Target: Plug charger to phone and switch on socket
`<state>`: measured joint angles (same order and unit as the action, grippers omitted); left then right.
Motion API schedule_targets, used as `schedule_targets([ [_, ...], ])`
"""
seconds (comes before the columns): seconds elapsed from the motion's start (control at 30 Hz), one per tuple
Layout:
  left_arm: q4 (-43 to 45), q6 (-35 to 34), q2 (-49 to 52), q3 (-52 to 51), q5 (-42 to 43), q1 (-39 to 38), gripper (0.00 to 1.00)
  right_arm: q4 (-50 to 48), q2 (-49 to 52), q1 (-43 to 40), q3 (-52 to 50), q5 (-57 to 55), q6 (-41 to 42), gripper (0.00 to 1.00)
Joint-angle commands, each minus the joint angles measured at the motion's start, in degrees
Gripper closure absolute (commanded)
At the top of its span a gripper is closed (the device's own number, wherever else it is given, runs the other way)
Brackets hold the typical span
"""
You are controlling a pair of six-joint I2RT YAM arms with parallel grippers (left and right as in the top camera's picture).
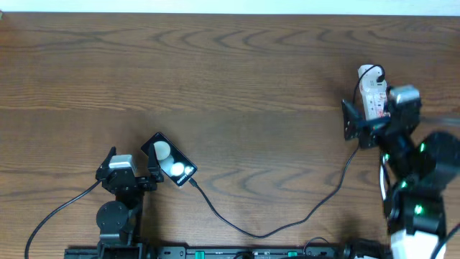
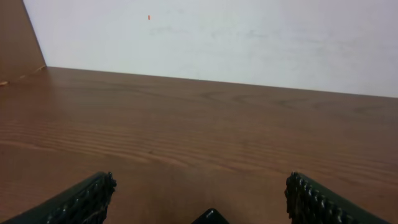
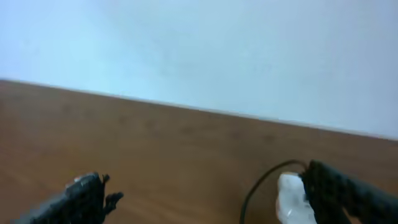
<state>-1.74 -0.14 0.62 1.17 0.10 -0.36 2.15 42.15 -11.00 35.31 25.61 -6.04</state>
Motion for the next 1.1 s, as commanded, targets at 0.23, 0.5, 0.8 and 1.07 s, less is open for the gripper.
schedule_targets([
  [0.23, -2.51, 0.35, -0.39, -0.9, -0.59, 0.35, 0.11, -15.87, -17.94, 5.03, -23.47, -10.56, -0.02, 0.01],
  [0.5, -2.51, 0.35, -0.39, -0.9, -0.59, 0.35, 0.11, -10.14, -34.75, 9.27, -34.95, -15.63, -0.22, 0.01],
  [0.8, -2.51, 0.35, -0.39, -0.9, -0.59, 0.35, 0.11, 2.14, -41.88, 9.73, -34.97, -22.71, -0.2, 0.01],
  [1.07, -2.51, 0.35, -0.39, -0.9, -0.59, 0.35, 0.11, 2.34, -41.88, 9.86, -34.97, -25.68, 2.32, 0.01],
])
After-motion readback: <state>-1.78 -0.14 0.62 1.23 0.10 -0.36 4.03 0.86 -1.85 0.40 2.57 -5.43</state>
